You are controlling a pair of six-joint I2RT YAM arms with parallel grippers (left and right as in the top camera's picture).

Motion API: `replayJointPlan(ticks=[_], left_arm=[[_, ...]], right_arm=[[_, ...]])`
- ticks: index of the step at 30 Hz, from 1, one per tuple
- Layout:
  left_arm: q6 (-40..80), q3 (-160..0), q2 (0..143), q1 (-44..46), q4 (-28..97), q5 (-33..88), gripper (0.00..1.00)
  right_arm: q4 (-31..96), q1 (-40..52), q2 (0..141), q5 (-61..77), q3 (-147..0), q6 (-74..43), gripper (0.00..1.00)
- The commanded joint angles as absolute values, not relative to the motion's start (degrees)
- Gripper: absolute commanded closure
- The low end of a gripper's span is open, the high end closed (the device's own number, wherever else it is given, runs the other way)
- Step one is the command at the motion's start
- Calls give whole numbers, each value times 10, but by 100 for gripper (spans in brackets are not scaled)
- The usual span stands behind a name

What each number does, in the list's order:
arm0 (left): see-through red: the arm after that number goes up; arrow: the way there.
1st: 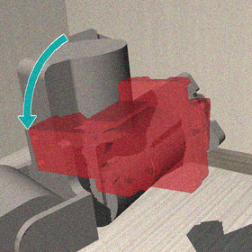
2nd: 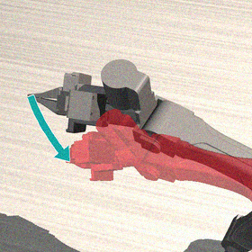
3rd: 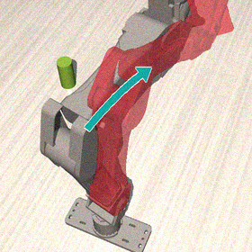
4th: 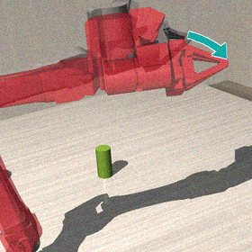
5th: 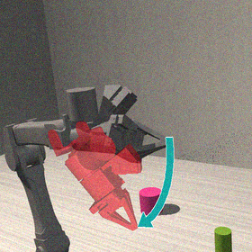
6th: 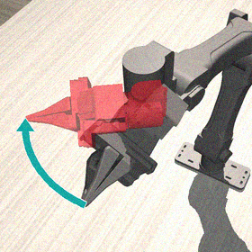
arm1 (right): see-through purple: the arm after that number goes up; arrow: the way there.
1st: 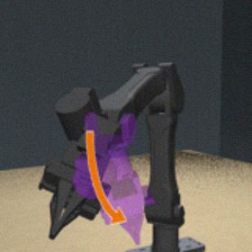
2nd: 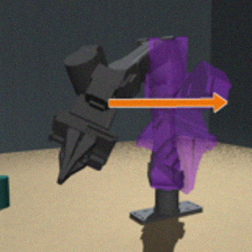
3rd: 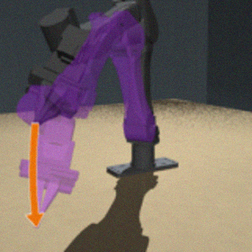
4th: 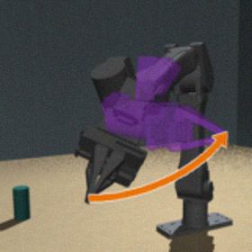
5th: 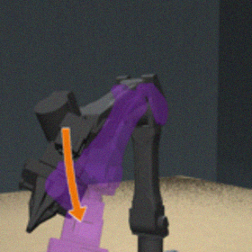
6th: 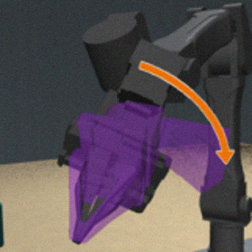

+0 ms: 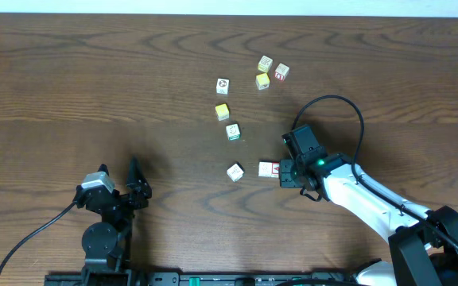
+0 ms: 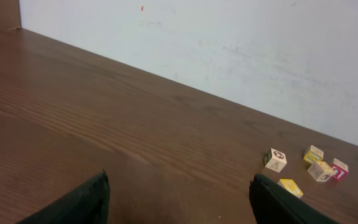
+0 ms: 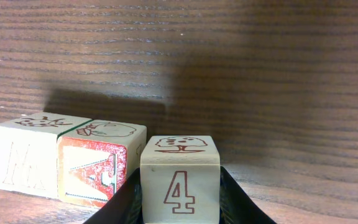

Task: Lift 5 blocks

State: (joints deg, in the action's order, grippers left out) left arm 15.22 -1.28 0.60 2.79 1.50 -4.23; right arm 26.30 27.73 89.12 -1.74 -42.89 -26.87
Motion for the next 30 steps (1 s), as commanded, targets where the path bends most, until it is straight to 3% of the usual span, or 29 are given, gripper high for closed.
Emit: replayJointPlan(ticks=[1,13,30], left_arm=[[153,-3,3,27,38,-50,28],[153,-3,3,27,38,-50,28],[153,-3,3,27,38,-50,27]], right_arm=[[276,282,897,-24,-422,-290,96],[272,282,897,-88,-422,-302,87],[275,282,897,-70,-422,-302,75]])
